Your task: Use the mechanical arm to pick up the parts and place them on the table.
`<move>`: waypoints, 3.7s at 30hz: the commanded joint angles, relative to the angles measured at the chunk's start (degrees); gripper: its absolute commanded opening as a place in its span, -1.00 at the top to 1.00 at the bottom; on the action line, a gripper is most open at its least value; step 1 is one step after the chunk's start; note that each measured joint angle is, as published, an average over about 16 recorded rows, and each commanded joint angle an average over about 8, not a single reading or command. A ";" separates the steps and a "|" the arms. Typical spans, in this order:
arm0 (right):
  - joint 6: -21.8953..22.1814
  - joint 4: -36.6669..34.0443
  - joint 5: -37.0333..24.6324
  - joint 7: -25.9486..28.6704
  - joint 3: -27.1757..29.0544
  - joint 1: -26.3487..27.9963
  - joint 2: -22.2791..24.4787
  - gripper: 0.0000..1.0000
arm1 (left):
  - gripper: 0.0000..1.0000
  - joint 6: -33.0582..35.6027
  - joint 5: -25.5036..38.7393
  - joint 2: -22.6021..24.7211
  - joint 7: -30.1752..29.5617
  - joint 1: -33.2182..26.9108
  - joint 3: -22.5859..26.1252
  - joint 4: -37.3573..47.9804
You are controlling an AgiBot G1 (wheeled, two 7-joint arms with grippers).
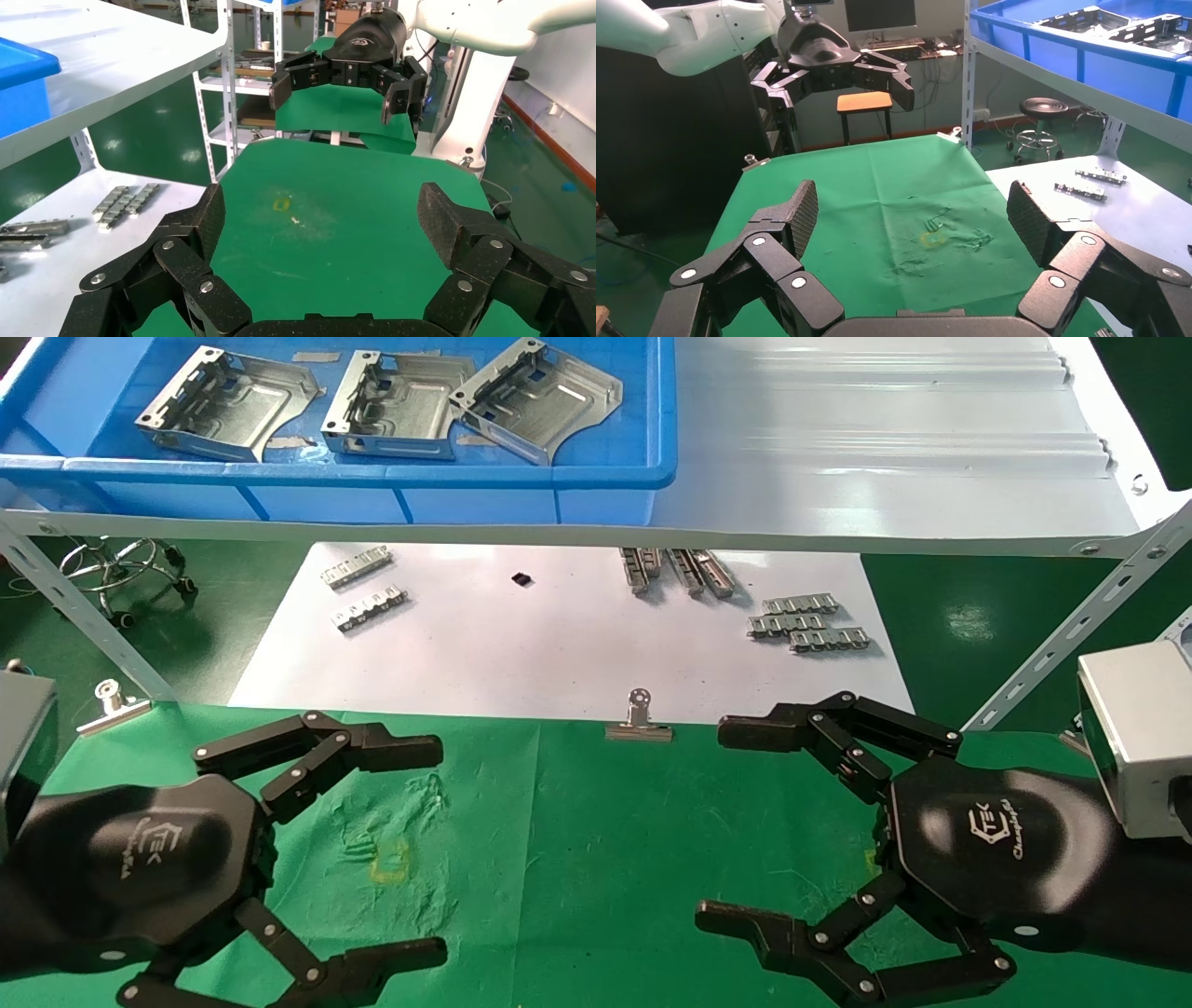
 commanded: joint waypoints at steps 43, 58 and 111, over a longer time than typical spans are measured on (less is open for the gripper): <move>0.00 0.00 0.00 0.00 0.00 0.00 0.00 1.00 | -1.00 -20.07 9.43 9.88 -4.49 -16.68 2.13 13.53; 0.00 0.00 0.00 0.00 0.00 0.00 0.00 1.00 | -1.00 -31.87 24.07 11.07 -12.24 -30.27 7.73 24.29; 0.00 0.00 0.00 0.00 -0.01 0.00 0.00 1.00 | 1.00 -35.71 45.10 17.26 -18.08 -50.85 19.46 52.36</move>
